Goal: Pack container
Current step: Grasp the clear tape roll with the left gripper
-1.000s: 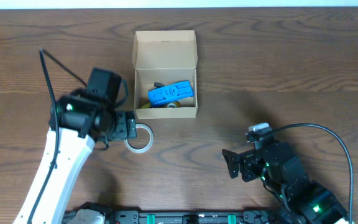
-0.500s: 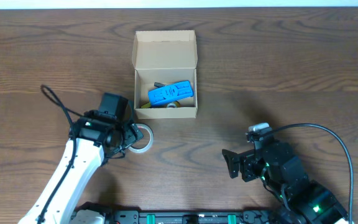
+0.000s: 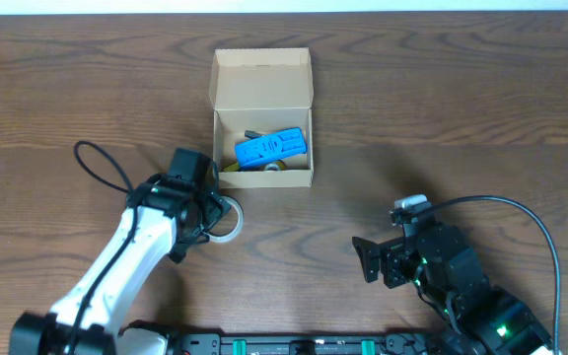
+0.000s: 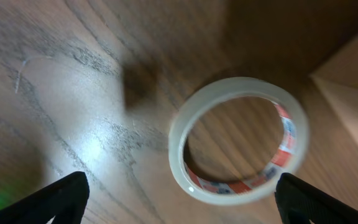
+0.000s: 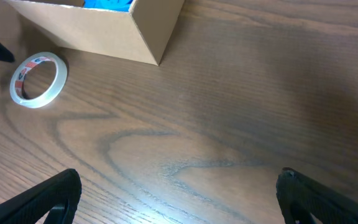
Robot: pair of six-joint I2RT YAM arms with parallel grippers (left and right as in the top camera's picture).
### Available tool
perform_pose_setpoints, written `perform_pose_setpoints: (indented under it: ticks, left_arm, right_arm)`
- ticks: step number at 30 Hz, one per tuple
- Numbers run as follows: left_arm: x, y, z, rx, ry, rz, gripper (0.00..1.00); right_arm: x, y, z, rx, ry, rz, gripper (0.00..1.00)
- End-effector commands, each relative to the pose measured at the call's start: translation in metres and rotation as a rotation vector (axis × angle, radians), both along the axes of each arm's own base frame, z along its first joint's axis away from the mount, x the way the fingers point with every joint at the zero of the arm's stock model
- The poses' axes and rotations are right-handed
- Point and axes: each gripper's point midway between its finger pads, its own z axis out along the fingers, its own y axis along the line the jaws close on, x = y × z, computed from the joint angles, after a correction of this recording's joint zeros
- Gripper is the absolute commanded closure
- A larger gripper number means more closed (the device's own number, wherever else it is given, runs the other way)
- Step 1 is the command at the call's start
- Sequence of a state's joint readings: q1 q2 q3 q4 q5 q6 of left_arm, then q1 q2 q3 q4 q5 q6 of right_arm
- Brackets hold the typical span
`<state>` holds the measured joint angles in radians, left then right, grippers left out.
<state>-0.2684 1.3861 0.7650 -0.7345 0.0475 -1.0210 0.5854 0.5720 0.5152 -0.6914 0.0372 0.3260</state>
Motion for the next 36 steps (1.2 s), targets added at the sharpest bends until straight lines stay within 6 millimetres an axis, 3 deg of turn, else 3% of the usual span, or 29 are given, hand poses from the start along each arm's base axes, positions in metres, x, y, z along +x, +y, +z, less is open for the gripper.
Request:
perform_pose_setpoints:
  ticks: [1, 11, 19, 28, 36]
  left_arm:
    - [-0.008, 0.001, -0.016, 0.002, 0.071, 0.032, 0.03]
    - [-0.017, 0.002, -0.037, 0.018, 0.165, 0.066, 0.00]
    - [-0.018, 0.002, -0.048, 0.025, 0.197, 0.093, 0.22]
    - [-0.017, 0.003, -0.049, 0.029, 0.197, 0.101, 0.66]
    - [-0.018, 0.004, -0.049, 0.038, 0.197, 0.095, 0.93]
  right_arm:
    - [0.002, -0.003, 0.001, 0.004, -0.002, -0.021, 0.01]
    - [0.002, -0.003, 0.001, 0.004, -0.002, -0.021, 0.01]
    - [0.002, -0.003, 0.001, 0.004, -0.002, -0.021, 0.01]
    - [0.002, -0.003, 0.001, 0.004, -0.002, -0.021, 0.01]
    - [0.002, -0.003, 0.001, 0.004, -0.002, -0.021, 0.01]
